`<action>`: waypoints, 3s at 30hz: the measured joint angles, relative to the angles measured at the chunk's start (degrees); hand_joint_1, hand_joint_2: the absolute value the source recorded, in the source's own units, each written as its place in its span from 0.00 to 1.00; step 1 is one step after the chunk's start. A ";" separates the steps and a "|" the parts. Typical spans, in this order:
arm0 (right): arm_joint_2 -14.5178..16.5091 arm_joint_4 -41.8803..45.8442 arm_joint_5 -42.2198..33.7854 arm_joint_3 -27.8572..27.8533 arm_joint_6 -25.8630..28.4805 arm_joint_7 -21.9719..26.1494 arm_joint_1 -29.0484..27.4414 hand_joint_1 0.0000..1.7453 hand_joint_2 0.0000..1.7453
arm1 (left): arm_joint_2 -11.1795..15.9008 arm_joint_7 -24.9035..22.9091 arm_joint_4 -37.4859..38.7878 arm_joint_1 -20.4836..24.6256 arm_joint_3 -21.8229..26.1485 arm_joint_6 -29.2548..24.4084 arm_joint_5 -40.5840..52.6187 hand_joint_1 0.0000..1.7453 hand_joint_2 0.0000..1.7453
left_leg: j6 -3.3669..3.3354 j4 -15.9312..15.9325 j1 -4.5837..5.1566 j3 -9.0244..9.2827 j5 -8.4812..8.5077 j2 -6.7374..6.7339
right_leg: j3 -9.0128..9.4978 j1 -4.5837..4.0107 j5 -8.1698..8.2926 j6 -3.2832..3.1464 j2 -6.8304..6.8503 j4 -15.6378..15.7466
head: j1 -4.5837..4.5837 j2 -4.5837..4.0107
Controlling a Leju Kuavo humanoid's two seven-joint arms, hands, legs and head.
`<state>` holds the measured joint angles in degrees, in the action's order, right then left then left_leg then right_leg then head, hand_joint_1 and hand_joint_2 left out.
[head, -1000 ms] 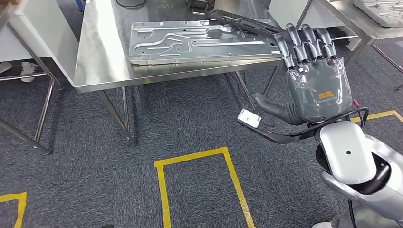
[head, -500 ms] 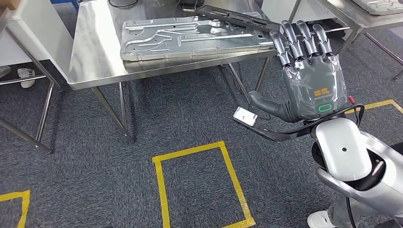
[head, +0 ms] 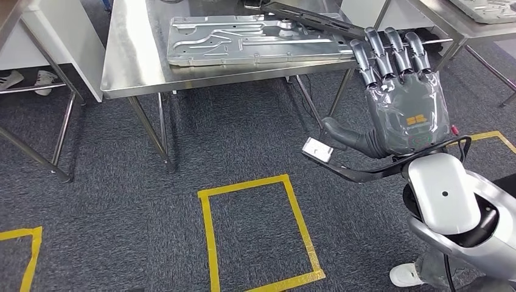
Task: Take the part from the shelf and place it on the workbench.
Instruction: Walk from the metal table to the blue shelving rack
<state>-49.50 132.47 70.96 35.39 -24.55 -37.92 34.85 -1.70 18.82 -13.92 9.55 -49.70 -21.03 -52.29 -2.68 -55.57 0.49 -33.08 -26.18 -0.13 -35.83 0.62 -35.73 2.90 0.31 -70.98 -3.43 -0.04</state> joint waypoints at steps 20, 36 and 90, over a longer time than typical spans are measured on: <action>2.53 -0.37 -6.05 -4.01 4.07 -0.04 -3.63 0.00 0.00 | 0.07 -0.18 0.00 0.16 -0.02 0.11 0.01 0.00 0.00 | 1.14 -0.66 0.26 4.60 -3.79 0.45 | 3.81 -1.18 9.74 -3.06 0.69 16.10 | 1.03 0.00; 7.59 -1.67 -19.42 -11.80 3.59 -0.04 -7.85 0.00 0.00 | -0.31 -0.50 0.01 0.11 -0.02 0.36 -0.07 0.00 0.00 | 1.33 0.33 0.25 -1.09 1.83 -0.69 | 9.98 0.01 5.85 -0.60 -0.49 17.68 | -0.71 0.00; 13.66 -3.99 -22.99 -18.57 0.99 -0.04 -11.22 0.00 0.00 | -0.08 0.23 0.01 0.35 0.00 0.48 0.12 0.00 0.00 | -0.36 0.98 0.24 3.16 -1.23 0.25 | -2.60 -0.45 1.18 -0.43 -0.16 0.24 | 0.67 0.00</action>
<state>-35.84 128.49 47.97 16.81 -23.56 -37.97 23.62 -1.78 19.05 -13.91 9.90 -49.70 -20.55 -52.17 -3.04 -54.59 0.73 -29.93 -27.41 0.12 -38.43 0.18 -34.54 2.47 0.15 -70.75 -2.76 -0.04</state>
